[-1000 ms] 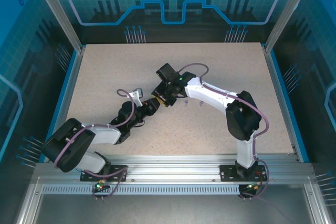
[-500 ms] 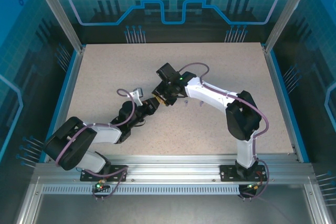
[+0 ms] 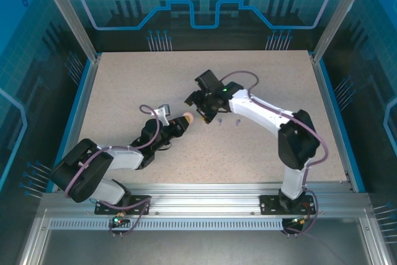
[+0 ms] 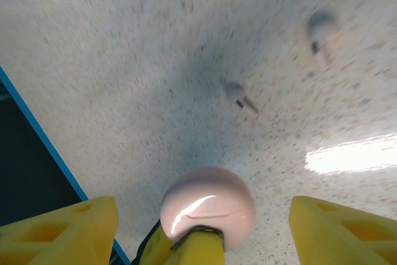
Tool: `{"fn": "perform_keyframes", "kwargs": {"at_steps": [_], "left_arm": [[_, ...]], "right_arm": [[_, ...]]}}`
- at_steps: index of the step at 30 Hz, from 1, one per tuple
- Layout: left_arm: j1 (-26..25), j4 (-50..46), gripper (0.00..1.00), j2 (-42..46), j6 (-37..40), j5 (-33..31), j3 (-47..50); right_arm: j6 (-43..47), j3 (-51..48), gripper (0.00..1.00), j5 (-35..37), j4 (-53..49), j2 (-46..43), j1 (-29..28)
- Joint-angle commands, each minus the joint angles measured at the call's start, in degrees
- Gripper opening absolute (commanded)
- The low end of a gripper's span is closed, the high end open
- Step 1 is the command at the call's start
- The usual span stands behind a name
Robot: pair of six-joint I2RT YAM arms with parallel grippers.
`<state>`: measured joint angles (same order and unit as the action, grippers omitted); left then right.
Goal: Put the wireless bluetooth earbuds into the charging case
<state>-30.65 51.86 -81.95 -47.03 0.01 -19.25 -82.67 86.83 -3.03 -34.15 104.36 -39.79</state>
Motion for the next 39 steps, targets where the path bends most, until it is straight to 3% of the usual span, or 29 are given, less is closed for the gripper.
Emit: {"fn": "perform_keyframes", "kwargs": {"at_steps": [1, 8, 11, 18, 25, 39], "left_arm": [[-0.29, -3.03, 0.0, 3.45, 3.52, 2.54, -1.39], [0.24, -12.38, 0.0, 7.81, 9.98, 11.42, -5.09], [1.27, -14.95, 0.0, 7.61, 11.58, 17.08, -7.27], [3.41, -20.88, 0.0, 5.4, 14.05, 29.9, -12.81], [3.63, -27.12, 0.0, 5.64, 16.46, 35.74, -16.26], [3.63, -28.65, 0.0, 6.2, 17.27, 37.52, -16.61]], "right_arm": [[5.18, -5.07, 0.76, 3.43, 1.24, -7.89, 3.49], [27.33, -23.2, 0.91, 3.93, 13.42, -23.06, 8.83], [37.41, -32.11, 0.93, 2.04, 20.77, -29.98, 9.53], [52.75, -43.24, 0.96, -10.22, 26.57, -40.28, 10.75], [54.81, -45.96, 0.95, -19.56, 31.23, -37.42, 10.89], [54.73, -43.42, 0.92, -21.93, 35.19, -30.09, 9.14]]}}
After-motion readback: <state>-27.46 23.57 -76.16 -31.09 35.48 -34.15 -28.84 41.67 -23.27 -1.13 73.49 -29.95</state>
